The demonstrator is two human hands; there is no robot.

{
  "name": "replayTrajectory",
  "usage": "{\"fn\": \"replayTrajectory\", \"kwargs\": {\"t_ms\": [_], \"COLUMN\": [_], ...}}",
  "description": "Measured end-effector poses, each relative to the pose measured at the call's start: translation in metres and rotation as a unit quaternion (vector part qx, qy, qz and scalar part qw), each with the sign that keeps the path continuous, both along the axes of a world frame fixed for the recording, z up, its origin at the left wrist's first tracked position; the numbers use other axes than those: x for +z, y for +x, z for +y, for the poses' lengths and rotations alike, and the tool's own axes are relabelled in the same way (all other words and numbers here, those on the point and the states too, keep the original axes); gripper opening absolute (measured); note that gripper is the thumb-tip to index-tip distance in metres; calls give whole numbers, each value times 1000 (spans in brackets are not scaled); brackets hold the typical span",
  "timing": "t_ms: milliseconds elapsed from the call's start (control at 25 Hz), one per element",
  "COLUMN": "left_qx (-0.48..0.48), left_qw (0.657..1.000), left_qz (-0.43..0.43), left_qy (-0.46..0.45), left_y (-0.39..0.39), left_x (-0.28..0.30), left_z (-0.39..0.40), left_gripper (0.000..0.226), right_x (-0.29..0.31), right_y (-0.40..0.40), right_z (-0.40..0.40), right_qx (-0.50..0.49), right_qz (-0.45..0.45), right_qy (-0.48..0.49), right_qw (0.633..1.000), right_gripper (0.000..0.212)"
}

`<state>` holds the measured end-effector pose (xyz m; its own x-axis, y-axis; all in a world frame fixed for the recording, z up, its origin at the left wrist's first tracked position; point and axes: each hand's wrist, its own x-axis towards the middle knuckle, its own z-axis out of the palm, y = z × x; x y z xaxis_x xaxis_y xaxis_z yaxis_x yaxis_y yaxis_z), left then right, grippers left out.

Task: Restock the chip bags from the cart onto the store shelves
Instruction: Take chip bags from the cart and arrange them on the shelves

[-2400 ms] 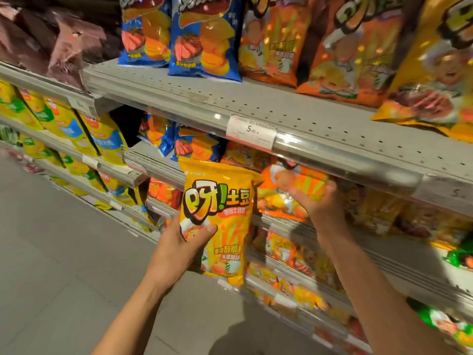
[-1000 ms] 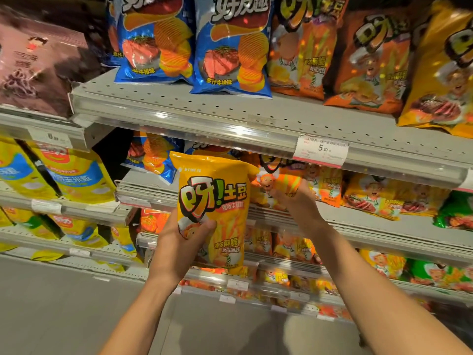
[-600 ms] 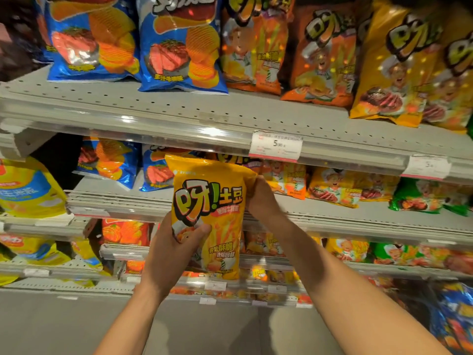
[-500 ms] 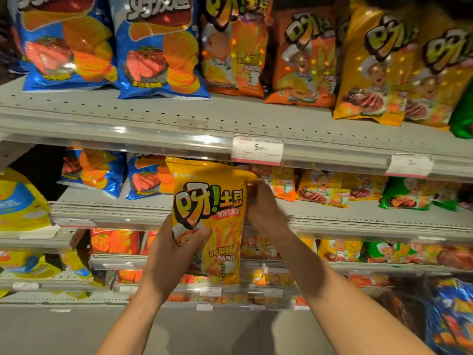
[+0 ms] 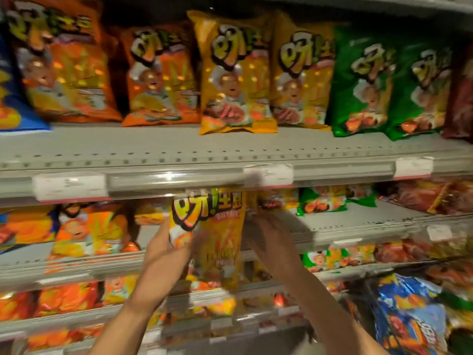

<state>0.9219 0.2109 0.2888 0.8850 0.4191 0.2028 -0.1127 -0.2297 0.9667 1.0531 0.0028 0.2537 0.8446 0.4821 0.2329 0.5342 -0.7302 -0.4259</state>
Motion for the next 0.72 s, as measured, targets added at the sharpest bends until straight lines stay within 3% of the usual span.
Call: {"fn": "replayTrajectory", "kwargs": {"t_ms": [160, 320, 360, 440, 600, 720], "left_qx": [81, 116, 114, 115, 112, 70], "left_qw": [995, 991, 991, 990, 990, 996], "left_qz": [26, 23, 21, 17, 42, 42], "left_qy": [-51, -56, -60, -79, -72, -28], "left_y": [67, 102, 105, 110, 132, 155], "left_x": [8, 8, 8, 5, 6, 9], "left_z": [-51, -81, -87, -101, -141, -163], "left_gripper": [27, 13, 23, 38, 37, 28], "right_x": [-8, -18, -21, -26, -23, -13], "right_y": [38, 49, 48, 43, 46, 62], "right_z": [-71, -97, -97, -99, -101, -111], "right_qx": [4, 56, 75, 80, 7, -30], "right_qz": [-12, 4, -3, 7, 146, 141], "right_qy": [-154, -181, -168, -45, 164, 160], "right_qw": [988, 982, 983, 996, 976, 977], "right_gripper": [67, 76, 81, 90, 95, 84]}}
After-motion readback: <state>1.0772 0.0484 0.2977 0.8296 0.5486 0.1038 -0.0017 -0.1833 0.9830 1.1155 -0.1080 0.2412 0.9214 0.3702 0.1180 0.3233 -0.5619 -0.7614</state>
